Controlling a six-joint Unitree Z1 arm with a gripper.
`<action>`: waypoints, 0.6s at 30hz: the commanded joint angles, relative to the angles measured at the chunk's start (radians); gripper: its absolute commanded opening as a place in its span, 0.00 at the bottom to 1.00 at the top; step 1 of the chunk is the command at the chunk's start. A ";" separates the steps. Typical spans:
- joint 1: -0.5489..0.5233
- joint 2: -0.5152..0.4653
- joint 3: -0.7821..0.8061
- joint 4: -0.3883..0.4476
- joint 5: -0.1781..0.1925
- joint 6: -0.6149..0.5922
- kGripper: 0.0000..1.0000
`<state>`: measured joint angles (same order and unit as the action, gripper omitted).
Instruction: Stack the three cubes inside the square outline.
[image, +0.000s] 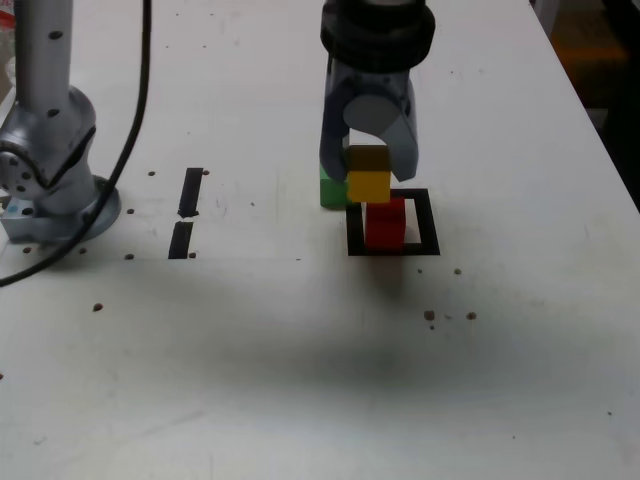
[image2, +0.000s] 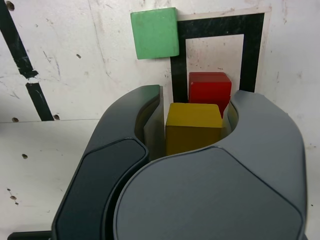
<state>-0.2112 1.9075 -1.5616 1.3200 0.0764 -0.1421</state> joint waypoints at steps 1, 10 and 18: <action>-0.005 0.015 0.003 -0.016 -0.005 -0.005 0.13; -0.005 0.038 0.032 -0.062 0.000 -0.005 0.14; -0.005 0.041 0.041 -0.077 0.004 -0.005 0.24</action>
<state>-0.2144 1.9458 -1.5220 1.2452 0.0800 -0.1464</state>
